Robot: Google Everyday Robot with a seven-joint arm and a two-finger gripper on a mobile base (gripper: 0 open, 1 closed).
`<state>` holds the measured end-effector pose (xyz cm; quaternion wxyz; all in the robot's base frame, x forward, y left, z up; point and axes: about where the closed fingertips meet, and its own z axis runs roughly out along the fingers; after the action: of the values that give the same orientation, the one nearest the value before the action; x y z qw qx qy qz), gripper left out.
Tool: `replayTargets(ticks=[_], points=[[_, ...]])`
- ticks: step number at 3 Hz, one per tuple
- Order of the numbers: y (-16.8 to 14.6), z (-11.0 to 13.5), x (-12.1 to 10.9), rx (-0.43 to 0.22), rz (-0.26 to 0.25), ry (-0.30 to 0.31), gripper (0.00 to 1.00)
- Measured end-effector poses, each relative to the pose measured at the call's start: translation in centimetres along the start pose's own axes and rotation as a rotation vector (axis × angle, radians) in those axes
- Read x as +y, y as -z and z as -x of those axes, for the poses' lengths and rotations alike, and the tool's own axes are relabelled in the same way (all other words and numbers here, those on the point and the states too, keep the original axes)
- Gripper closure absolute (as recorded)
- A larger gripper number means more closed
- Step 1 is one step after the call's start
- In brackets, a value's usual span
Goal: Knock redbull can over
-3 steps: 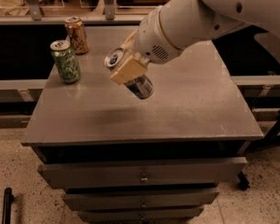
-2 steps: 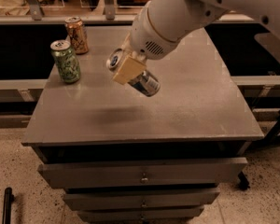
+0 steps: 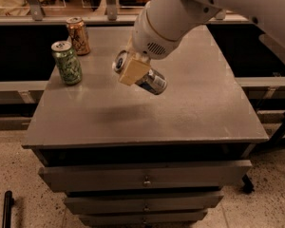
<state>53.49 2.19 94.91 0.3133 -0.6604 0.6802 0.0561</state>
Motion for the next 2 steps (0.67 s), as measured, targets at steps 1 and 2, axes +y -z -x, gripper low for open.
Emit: replayTargets(ticks=[1, 2], points=[[-2.6, -0.9, -1.6, 0.064, 0.049, 0.022, 1.0], [-6.4, -2.0, -4.6, 0.161, 0.132, 0.083, 1.0]])
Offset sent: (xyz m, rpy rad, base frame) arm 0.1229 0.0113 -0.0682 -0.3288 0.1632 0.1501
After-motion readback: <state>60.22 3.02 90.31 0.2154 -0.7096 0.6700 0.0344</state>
